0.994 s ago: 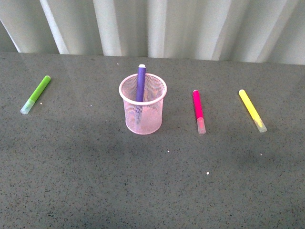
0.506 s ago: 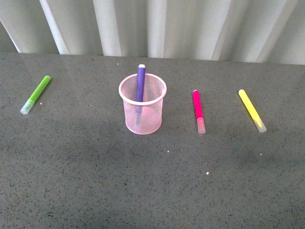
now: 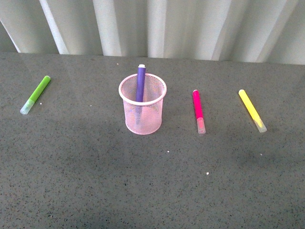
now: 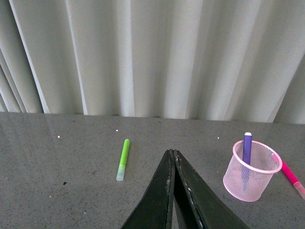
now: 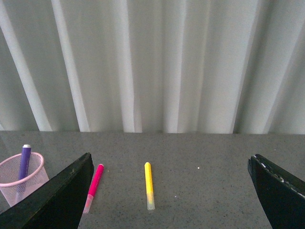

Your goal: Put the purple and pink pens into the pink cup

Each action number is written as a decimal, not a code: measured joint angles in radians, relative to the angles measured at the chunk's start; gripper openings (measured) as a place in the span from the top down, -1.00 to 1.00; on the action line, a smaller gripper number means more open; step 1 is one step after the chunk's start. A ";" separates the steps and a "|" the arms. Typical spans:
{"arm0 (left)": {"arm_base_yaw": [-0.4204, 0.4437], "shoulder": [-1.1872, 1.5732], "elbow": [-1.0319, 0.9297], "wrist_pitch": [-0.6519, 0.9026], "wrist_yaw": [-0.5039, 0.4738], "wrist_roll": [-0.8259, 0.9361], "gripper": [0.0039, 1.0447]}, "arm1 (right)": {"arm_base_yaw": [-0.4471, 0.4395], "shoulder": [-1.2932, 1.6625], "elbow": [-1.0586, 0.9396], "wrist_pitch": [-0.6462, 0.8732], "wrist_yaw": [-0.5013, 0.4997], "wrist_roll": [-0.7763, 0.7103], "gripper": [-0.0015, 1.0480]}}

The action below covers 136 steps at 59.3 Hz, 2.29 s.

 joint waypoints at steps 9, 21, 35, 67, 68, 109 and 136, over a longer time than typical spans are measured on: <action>0.000 0.000 0.000 -0.001 0.000 0.000 0.93 | 0.000 0.000 0.000 0.000 0.000 0.000 -0.87; 0.000 0.000 0.000 -0.001 0.000 0.000 0.43 | 0.000 0.000 0.000 0.000 0.000 0.000 -0.87; 0.000 0.000 0.000 -0.001 0.001 0.000 -0.36 | -0.056 0.227 0.195 -0.110 -0.507 0.117 -0.87; 0.000 -0.001 0.000 -0.001 0.000 0.002 -0.88 | 0.101 1.771 1.096 0.202 0.047 0.082 -0.87; 0.000 -0.001 0.000 -0.001 0.000 0.002 -0.88 | 0.111 1.809 1.122 0.171 0.056 0.086 -0.87; 0.000 -0.001 0.000 -0.001 0.000 0.002 -0.88 | 0.264 2.297 1.561 -0.285 0.061 0.422 -0.87; 0.000 -0.001 0.000 -0.001 0.000 0.002 -0.88 | 0.302 2.337 1.466 -0.221 0.053 0.404 -0.87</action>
